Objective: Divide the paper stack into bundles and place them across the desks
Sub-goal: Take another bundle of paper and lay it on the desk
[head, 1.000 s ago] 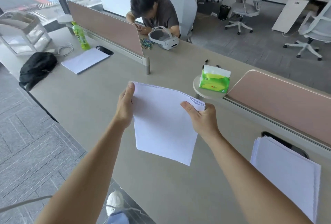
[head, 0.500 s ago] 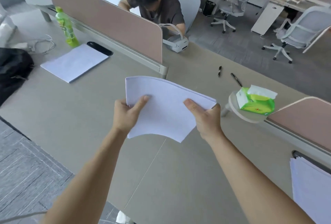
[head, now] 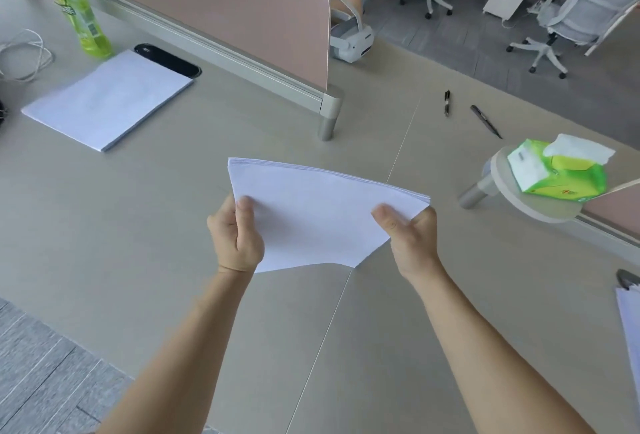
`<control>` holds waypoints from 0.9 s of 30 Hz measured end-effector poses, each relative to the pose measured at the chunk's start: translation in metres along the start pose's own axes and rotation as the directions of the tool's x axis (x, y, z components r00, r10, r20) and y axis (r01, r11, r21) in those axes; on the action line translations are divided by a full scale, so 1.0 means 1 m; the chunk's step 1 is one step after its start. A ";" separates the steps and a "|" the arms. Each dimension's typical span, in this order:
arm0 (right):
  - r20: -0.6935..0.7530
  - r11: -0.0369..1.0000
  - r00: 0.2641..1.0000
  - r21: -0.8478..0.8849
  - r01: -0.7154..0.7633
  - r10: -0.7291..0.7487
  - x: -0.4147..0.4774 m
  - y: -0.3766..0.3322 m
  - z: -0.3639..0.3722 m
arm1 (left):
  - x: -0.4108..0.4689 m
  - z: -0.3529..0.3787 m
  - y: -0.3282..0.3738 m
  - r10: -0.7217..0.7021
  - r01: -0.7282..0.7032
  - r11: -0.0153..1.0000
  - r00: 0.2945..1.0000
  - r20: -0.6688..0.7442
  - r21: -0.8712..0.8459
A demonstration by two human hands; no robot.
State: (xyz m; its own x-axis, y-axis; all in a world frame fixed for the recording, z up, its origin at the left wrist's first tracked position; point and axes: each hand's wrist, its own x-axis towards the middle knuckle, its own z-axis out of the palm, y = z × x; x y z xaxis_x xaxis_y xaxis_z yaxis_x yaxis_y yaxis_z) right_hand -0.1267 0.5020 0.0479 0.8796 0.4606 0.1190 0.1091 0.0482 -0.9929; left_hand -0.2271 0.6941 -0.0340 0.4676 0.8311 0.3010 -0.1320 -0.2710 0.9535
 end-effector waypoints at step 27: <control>-0.323 0.647 0.625 -0.049 -0.761 0.711 0.149 0.127 0.020 | 0.150 0.120 -0.101 -0.508 -0.050 0.403 0.818 0.269 0.914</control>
State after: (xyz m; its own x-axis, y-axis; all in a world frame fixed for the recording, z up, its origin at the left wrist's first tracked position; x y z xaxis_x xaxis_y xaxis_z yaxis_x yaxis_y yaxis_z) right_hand 0.0094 0.5943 -0.0610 0.7765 0.0355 -0.6291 -0.5765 -0.3627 -0.7321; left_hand -0.0391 0.7879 -0.0873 0.6846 0.6872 -0.2430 0.7222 -0.5943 0.3540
